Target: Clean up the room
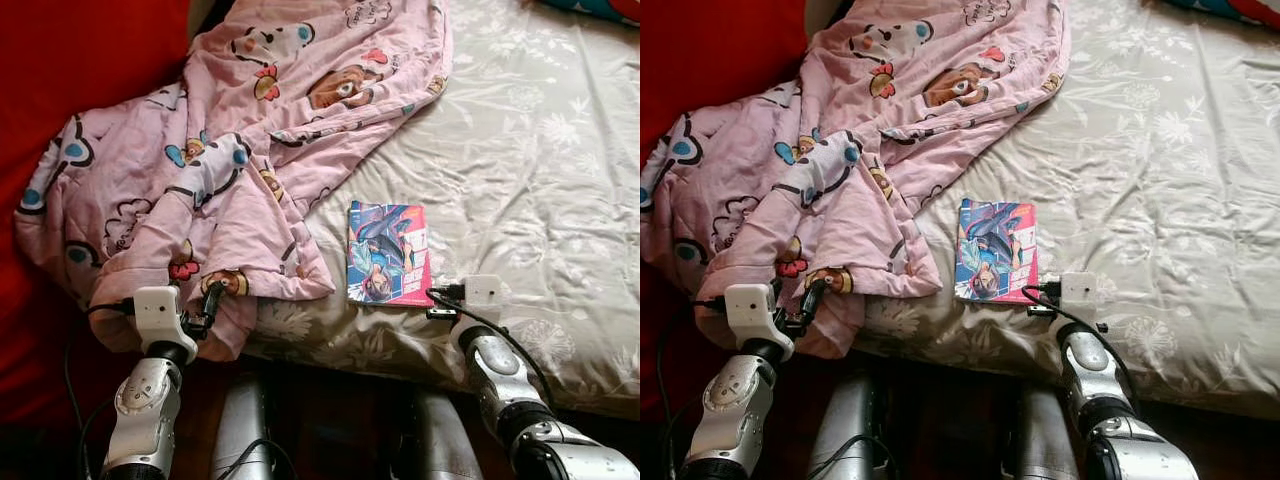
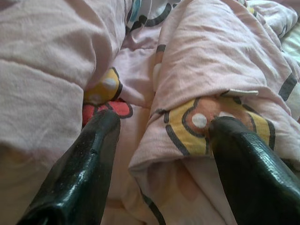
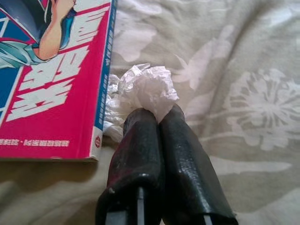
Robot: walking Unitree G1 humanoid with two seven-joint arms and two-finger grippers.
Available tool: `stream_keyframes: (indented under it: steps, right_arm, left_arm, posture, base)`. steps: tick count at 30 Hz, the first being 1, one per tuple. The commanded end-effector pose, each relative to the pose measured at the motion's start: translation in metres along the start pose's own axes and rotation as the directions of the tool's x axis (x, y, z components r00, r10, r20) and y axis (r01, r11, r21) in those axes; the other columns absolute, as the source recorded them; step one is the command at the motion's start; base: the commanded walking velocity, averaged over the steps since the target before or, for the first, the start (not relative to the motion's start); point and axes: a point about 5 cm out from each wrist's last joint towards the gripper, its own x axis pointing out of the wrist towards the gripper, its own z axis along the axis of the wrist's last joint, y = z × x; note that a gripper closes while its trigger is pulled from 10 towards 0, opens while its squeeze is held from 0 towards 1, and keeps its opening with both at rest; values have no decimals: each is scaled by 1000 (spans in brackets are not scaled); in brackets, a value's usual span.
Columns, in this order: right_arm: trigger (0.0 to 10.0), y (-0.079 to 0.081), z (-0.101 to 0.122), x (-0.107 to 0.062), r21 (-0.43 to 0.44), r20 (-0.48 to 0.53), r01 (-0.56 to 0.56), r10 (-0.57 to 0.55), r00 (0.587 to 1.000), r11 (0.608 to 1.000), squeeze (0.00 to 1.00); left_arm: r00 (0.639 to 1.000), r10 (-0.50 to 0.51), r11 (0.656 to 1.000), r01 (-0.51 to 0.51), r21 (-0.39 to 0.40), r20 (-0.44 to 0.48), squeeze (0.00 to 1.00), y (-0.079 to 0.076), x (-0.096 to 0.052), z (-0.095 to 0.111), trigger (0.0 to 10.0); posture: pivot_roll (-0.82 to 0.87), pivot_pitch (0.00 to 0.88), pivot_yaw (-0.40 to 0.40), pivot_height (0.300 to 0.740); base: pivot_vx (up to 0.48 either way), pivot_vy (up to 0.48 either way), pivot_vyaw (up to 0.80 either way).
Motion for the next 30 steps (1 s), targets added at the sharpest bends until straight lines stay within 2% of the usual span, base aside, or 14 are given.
stream_keyframes:
  steps: [1,6,13,16,19,21,25,26,28,29,30]
  right_arm:
    - [0,-2,-11,-5,14,-18,10,-9,1000,1000,0]
    - [0,-6,-12,-7,27,3,29,-29,1000,999,0]
    - [0,-13,-1,-10,47,127,42,-47,991,998,0]
    - [0,-6,8,-10,30,201,-10,3,980,999,0]
    - [0,0,11,-10,17,230,-34,29,973,999,0]
    - [0,9,15,-13,3,281,-69,65,958,998,0]
    - [0,12,15,-16,33,307,-44,32,951,998,0]
    - [9059,10,10,-19,3,300,-24,22,954,1000,0]
    - [9059,10,9,-19,-8,296,-22,23,955,1000,0]
    - [10000,0,1,-24,23,281,22,-28,959,999,0]
    - [10000,-4,-3,-26,36,273,39,-48,961,999,0]
  left_arm:
    - [998,22,1000,-23,-7,-54,0,3,-8,-14,10000]
    - [997,39,999,-40,-10,-72,0,5,-9,-20,10000]
    - [989,86,996,-88,-8,-121,0,15,-14,-33,10000]
    - [981,120,993,-122,-4,-152,0,23,-14,-38,10000]
    - [978,131,991,-133,-2,-165,0,28,-15,-40,10000]
    - [971,146,989,-146,15,-189,0,36,-15,-43,10000]
    - [964,158,987,-156,26,-215,0,45,-16,-46,10000]
    - [963,156,988,-152,31,-220,0,47,-15,-46,10000]
    - [963,156,988,-152,32,-221,0,47,-15,-46,10000]
    - [963,154,988,-150,32,-221,0,47,-14,-46,10000]
    - [963,152,988,-148,33,-221,0,47,-14,-47,10000]
  posture:
    - [125,299,2,587]
    - [119,268,-3,587]
    - [99,198,-8,587]
    - [99,175,-1,587]
    - [102,161,4,587]
    - [95,136,22,587]
    - [88,99,41,587]
    - [81,73,51,587]
    - [81,73,51,587]
    - [61,43,54,587]
    - [61,43,54,587]
  base:
    - [0,0,0]
    - [0,0,0]
    - [0,0,0]
    - [0,0,0]
    - [0,0,0]
    - [0,0,0]
    - [0,0,0]
    - [0,0,0]
    - [0,0,0]
    - [0,0,0]
    - [0,0,0]
